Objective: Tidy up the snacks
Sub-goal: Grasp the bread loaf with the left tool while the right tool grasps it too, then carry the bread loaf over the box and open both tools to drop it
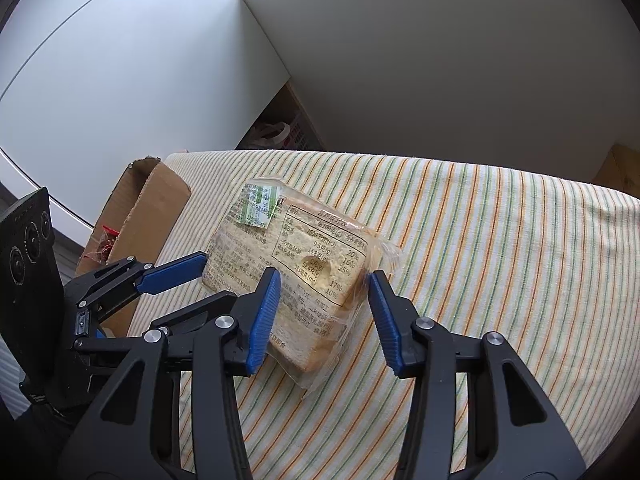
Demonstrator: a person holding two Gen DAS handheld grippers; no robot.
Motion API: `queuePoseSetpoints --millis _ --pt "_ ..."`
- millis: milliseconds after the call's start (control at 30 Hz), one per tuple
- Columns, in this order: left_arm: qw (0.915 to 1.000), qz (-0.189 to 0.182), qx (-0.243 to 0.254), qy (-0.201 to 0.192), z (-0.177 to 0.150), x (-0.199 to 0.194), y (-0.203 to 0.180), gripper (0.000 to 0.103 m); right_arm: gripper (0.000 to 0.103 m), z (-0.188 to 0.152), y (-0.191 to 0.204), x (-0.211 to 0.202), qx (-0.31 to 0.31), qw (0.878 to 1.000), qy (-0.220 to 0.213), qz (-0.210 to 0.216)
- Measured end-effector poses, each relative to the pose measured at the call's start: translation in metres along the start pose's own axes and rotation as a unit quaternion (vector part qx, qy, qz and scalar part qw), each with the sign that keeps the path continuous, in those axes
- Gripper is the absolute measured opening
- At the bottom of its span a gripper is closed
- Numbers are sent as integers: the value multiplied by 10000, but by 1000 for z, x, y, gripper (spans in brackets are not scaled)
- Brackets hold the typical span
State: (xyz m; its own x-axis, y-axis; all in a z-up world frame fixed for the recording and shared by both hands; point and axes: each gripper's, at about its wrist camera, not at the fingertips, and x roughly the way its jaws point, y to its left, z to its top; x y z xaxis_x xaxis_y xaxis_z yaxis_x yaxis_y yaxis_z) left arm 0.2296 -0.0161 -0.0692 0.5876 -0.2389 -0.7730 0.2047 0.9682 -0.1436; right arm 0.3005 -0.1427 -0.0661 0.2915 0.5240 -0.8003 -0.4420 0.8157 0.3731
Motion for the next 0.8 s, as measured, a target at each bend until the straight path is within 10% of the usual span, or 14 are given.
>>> queuePoseSetpoints --millis 800 --pt "9966 351 -241 -704 -31 -120 38 44 48 -5 123 -51 -771 9965 -288 143"
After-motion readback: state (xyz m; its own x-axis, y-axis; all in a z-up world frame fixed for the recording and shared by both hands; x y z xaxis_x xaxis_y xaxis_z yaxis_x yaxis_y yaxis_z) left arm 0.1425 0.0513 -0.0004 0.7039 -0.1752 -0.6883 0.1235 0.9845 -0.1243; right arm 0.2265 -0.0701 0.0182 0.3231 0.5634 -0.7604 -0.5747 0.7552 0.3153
